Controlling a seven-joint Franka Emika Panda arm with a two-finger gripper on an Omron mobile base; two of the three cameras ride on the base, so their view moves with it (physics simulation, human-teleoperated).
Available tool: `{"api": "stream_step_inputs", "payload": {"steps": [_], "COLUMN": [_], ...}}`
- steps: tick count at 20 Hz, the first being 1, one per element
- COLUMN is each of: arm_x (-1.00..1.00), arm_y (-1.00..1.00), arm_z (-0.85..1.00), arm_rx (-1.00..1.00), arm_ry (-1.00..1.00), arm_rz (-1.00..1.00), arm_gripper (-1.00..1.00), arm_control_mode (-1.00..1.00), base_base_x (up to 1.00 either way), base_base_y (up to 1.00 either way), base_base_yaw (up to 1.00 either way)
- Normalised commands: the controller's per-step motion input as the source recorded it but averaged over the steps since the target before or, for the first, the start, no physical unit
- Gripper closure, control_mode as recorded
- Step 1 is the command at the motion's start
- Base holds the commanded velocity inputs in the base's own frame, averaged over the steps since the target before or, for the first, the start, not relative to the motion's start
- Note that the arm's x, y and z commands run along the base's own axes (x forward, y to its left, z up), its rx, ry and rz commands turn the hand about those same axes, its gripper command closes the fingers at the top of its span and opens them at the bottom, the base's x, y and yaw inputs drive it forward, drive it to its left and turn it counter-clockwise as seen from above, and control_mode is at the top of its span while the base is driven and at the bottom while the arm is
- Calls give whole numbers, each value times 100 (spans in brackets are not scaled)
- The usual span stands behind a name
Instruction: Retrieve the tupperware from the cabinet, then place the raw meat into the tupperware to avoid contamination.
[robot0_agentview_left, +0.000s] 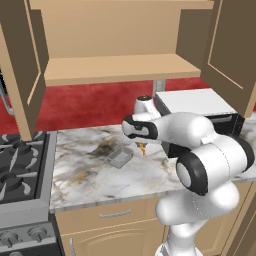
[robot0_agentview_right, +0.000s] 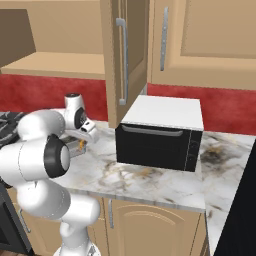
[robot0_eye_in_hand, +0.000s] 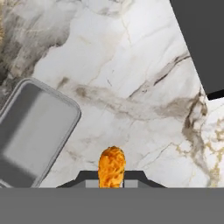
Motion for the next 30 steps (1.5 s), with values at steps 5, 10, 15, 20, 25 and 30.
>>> {"api": "stream_step_inputs", "payload": {"steps": [5,10,15,20,25,30], "arm_x": [8,16,31,23,19,21], "arm_y": [27,27,36,36,28,19], "arm_z": [14,3,-9,-26,-29,-24], "arm_rx": [0,0,0,0,0,0], "arm_ry": [5,2,2,8,6,2], "arm_rz": [-33,-34,-31,-32,-21,-11], "arm_gripper": [100,100,100,100,100,100], "arm_control_mode": [-100,-100,-100,-100,-100,-100], "base_base_x": [0,0,0,0,0,0], "base_base_y": [0,0,0,0,0,0], "base_base_yaw": [0,0,0,0,0,0]}}
